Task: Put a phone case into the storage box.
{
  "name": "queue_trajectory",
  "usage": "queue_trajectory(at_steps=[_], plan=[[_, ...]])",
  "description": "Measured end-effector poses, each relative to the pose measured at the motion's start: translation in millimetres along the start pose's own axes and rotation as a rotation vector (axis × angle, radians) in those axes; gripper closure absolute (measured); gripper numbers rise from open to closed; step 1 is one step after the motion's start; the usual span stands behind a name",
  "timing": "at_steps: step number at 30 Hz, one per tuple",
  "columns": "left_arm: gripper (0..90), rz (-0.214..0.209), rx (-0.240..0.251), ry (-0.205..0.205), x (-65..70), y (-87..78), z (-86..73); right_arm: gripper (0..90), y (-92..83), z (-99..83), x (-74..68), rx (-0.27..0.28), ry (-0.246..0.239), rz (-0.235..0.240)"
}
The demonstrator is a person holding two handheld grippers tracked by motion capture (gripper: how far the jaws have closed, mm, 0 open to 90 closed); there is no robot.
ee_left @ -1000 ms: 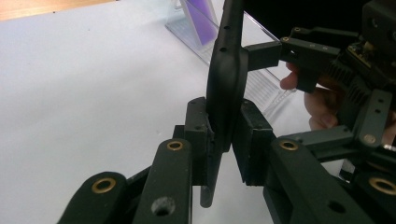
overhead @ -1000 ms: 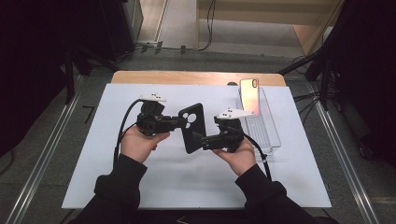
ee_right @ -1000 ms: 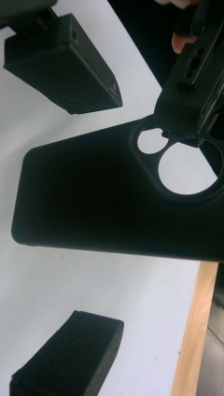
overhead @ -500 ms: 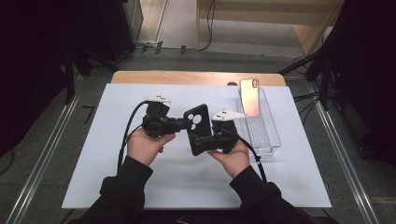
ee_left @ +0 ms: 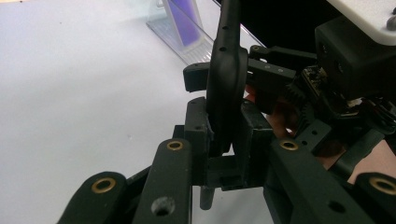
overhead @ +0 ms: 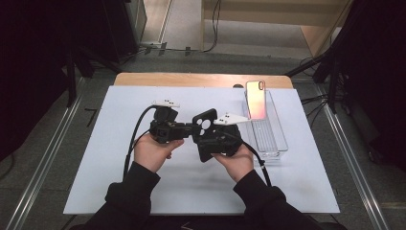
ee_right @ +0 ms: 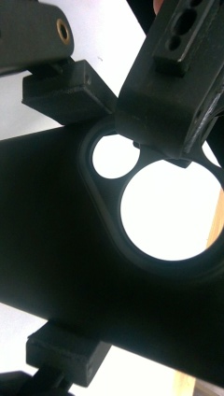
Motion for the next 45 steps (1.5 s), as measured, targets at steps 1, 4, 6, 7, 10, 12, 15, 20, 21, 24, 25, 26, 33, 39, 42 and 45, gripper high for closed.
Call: queue_trajectory(at_steps=[1, 4, 6, 7, 10, 12, 15, 20, 21, 24, 25, 26, 33, 39, 42, 45], plan=[[76.6, -0.003, -0.004, 0.001, 0.5, -0.5, 0.2, 12.8, -0.3, 0.6, 0.2, 0.005, 0.001, 0.003], [72.5, -0.020, 0.006, 0.000, 2.8, -3.3, 2.3, 13.0, -1.2, 1.5, 0.7, 0.007, 0.014, 0.019], [66.7, -0.032, 0.010, -0.004, 4.7, -5.7, 4.0, 13.0, -1.1, 1.3, 2.9, 0.002, 0.017, 0.016], [63.9, -0.034, 0.008, -0.010, 5.3, -7.2, 4.6, 13.0, -0.9, 0.8, 4.7, -0.002, 0.020, 0.014], [54.0, -0.055, -0.017, -0.024, 7.5, -9.3, 4.3, 13.0, 0.0, -0.3, 11.2, -0.012, 0.030, 0.005], [51.6, -0.057, -0.022, -0.012, 8.9, -11.0, 4.0, 13.0, -0.1, -0.7, 15.0, -0.013, 0.034, 0.000], [44.3, -0.077, -0.032, -0.002, 10.0, -12.2, 2.3, 13.0, 0.4, -2.6, 20.8, -0.019, 0.039, -0.011], [36.1, -0.069, -0.036, 0.046, 6.2, -15.0, -3.1, 13.0, -1.4, -2.2, 31.8, -0.019, 0.049, -0.024], [36.1, -0.063, -0.034, 0.040, 4.5, -15.1, -4.3, 13.0, -2.6, -1.7, 34.4, -0.020, 0.051, -0.022], [36.2, -0.080, -0.050, 0.040, 1.5, -14.7, -11.0, 12.9, -5.1, -1.0, 38.2, -0.026, 0.046, -0.007], [36.1, -0.082, -0.054, 0.048, 0.5, -14.5, -13.4, 12.9, -6.2, -0.6, 39.4, -0.025, 0.042, -0.005], [36.1, -0.085, -0.054, 0.051, 0.1, -14.1, -15.1, 12.9, -7.2, 0.1, 40.8, -0.022, 0.037, -0.002], [36.0, -0.053, -0.090, 0.095, -11.3, -14.6, -35.2, 12.8, -15.1, 6.3, 46.8, -0.018, 0.035, 0.037], [33.6, -0.046, -0.118, 0.119, -18.1, -14.4, -52.8, 12.8, -21.2, 10.0, 50.0, -0.009, 0.026, 0.056], [31.3, -0.033, -0.137, 0.127, -22.8, -15.9, -62.4, 12.8, -24.3, 12.0, 52.3, -0.009, 0.026, 0.061], [31.3, -0.039, -0.147, 0.122, -27.1, -18.0, -72.3, 12.8, -28.0, 14.3, 54.8, -0.006, 0.022, 0.065]])
Point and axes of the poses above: each handheld gripper's, and its own axes: y roughly forward along the jaws, z roughly out of its top, x roughly to its right, the point moved 9 cm from there along y, roughly forward along the jaws, and after that the axes turned 10 degrees about -z, right-handed, at the moved point
